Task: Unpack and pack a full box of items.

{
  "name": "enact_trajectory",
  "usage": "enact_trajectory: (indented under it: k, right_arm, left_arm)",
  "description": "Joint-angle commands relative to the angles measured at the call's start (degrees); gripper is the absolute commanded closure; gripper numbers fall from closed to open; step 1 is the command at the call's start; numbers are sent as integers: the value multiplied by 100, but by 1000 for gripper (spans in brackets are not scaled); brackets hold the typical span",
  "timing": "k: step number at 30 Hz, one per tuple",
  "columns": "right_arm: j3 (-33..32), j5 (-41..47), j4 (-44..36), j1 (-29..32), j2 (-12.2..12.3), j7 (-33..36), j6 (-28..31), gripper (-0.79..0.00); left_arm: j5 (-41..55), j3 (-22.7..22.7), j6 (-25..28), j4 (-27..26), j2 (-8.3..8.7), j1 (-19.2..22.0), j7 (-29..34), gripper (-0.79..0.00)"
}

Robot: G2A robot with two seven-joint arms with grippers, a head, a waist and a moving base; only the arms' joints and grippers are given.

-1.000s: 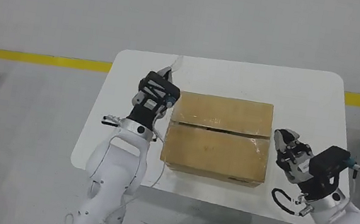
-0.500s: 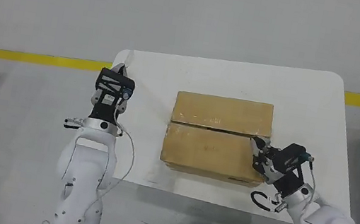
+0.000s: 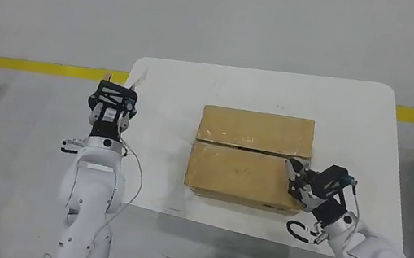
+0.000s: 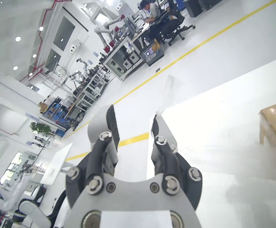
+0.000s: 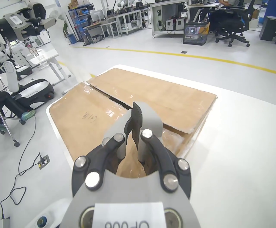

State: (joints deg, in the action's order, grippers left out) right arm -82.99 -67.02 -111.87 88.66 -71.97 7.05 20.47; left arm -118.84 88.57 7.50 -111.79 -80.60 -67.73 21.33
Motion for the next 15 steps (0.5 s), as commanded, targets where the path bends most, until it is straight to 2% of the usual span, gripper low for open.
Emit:
enact_trajectory:
  k: [1,9,15]
  right_arm:
    - [-9,22,5,0,4,-3,-13,0]
    - [-46,85,17,6,21,-27,-50,0]
    - [-19,105,112,-23,30,-8,-55,0]
  left_arm:
    - [11,26,-46,-33,2,-48,76,-785]
    - [-72,293,-124,-28,38,-122,206,-785]
    - [365,498,-288,-93,44,-111,68,-785]
